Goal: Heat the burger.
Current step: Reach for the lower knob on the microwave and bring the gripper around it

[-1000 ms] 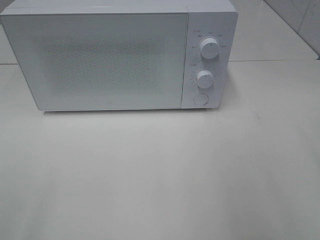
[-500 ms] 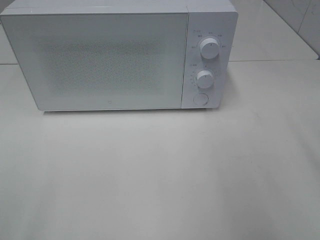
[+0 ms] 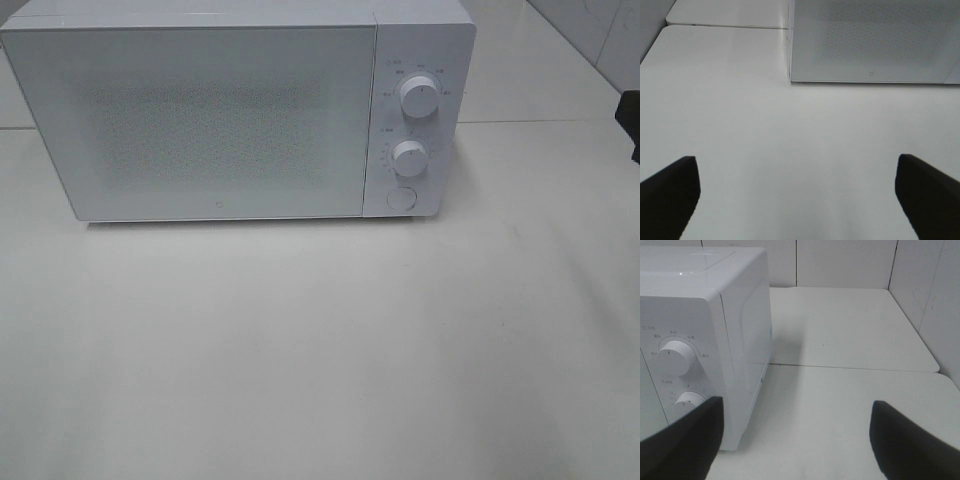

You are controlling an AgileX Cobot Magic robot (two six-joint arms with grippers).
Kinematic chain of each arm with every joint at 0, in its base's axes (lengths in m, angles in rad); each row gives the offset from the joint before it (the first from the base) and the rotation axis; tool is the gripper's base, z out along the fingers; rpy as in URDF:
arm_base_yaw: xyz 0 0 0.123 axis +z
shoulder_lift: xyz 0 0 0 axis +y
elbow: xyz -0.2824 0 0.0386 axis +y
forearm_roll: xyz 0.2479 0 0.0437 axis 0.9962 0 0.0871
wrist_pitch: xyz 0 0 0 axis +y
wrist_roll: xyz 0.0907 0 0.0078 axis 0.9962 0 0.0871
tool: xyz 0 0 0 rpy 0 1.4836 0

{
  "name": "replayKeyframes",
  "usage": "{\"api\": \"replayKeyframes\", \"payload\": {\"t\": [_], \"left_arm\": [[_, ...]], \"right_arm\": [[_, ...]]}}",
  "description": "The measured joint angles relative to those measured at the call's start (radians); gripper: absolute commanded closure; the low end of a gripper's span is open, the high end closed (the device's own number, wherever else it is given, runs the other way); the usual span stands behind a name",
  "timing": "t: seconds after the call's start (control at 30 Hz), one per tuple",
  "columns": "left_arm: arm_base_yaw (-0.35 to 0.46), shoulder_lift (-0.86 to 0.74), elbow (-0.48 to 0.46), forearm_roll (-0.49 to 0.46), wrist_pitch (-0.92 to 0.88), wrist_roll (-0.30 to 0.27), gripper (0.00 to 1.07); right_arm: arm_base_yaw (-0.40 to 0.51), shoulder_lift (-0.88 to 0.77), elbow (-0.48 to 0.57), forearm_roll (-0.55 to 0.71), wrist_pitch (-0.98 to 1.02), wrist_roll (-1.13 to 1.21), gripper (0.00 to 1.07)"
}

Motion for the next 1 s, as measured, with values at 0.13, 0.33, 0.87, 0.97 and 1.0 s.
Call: {"api": "replayKeyframes", "payload": {"t": [0.13,0.33,0.87,0.97,1.0], "left_arm": [[0.0,0.0,0.0,0.0,0.0,0.0,0.08],[0.0,0.0,0.0,0.0,0.0,0.0,0.08],[0.0,0.0,0.0,0.0,0.0,0.0,0.08],[0.0,0.0,0.0,0.0,0.0,0.0,0.08],[0.0,0.0,0.0,0.0,0.0,0.0,0.08]], "right_arm": [[0.0,0.059,0.061,0.051,-0.199,-0.028,0.31],[0.003,0.124,0.113,0.141,-0.357,-0.097,0.31],[0.401,0.325,0.141,0.635,-0.616,-0.414,0.31],[0.495,0.353,0.139,0.726,-0.672,-0.429,0.31],[0.548,0.375,0.136,0.775,-0.7,-0.435,0.31]]}}
